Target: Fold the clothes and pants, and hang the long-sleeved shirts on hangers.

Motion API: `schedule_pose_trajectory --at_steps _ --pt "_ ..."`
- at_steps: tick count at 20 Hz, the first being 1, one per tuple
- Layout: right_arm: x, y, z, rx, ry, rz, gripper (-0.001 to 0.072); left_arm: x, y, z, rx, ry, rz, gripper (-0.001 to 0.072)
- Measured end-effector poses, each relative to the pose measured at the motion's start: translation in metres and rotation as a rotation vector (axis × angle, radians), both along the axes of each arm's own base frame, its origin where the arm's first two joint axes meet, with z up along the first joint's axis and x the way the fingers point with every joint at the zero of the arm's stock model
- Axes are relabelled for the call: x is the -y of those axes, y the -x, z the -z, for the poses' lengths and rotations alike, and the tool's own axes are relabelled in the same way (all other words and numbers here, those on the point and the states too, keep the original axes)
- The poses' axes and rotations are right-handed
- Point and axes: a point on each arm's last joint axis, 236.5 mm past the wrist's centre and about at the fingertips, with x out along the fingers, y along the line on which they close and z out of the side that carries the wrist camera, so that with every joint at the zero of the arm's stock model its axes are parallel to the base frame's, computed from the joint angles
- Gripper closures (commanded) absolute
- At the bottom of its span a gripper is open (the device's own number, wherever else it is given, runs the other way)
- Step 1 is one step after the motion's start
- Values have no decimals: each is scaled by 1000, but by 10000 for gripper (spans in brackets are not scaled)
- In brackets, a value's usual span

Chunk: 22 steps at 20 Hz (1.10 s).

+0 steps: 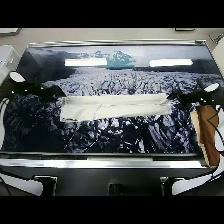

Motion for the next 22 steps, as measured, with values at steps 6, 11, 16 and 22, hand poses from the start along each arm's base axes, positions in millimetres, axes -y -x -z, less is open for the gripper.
schedule_pose_trajectory --at_steps 6,11,16,22 --pt "-25 -4 19 -11 -129 -29 11 24 7 -68 137 -16 56 63" --pt "-55 -4 26 -31 -162 -78 667 86 13 -98 229 9 156 404" --pt "-80 -9 -58 122 -202 -175 669 187 6 -87 327 48 261 677" --pt "-121 27 -186 326 -168 -327 669 299 30 9 146 122 249 679"
